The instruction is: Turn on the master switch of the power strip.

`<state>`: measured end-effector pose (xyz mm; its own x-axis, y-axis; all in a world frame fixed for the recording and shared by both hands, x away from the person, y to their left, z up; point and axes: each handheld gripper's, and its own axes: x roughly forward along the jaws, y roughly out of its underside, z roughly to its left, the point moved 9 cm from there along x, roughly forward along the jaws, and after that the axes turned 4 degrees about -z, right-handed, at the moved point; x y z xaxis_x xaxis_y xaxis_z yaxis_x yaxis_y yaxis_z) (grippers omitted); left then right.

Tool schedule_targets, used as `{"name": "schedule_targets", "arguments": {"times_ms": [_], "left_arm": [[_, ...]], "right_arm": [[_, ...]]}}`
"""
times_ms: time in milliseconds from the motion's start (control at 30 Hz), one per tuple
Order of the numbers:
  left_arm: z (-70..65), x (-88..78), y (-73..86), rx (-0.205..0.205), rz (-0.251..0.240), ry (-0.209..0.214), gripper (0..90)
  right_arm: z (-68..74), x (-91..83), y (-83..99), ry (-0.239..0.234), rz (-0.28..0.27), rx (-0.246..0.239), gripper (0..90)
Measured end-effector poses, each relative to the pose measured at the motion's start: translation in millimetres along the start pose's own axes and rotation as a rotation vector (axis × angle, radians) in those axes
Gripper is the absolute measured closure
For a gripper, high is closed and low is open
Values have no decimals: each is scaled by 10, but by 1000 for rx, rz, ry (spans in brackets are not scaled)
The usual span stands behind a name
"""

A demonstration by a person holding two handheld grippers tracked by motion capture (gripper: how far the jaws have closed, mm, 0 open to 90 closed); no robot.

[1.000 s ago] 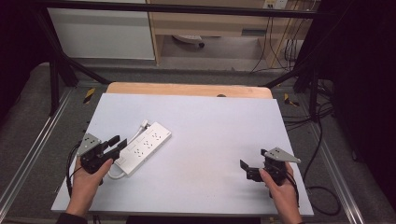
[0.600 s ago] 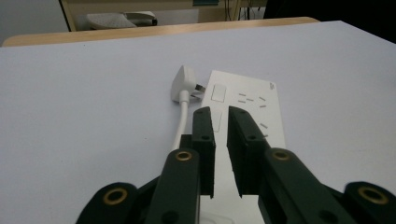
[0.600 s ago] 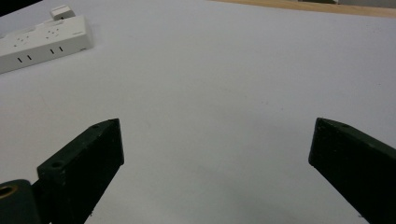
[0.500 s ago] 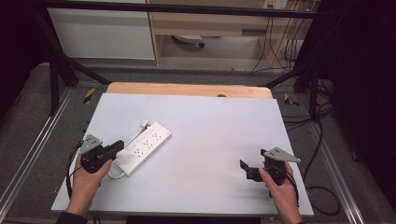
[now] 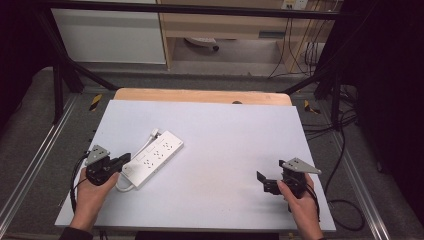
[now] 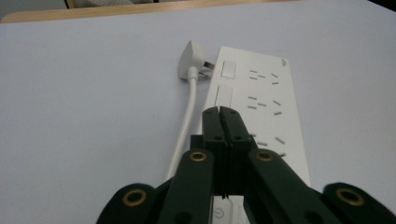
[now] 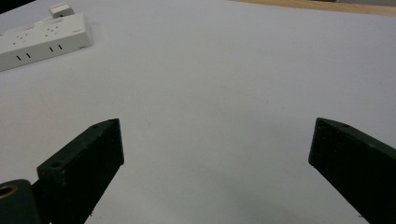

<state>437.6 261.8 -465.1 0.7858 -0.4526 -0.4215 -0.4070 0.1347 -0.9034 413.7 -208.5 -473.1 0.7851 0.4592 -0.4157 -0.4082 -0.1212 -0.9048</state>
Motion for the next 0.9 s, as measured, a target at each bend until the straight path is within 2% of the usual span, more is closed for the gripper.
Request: {"name": "schedule_targets", "arguments": {"times_ms": [900], "left_arm": [[33, 68, 172, 20, 101, -1, 900]], "right_arm": [[-3, 9, 11, 1, 7, -4, 36]]}}
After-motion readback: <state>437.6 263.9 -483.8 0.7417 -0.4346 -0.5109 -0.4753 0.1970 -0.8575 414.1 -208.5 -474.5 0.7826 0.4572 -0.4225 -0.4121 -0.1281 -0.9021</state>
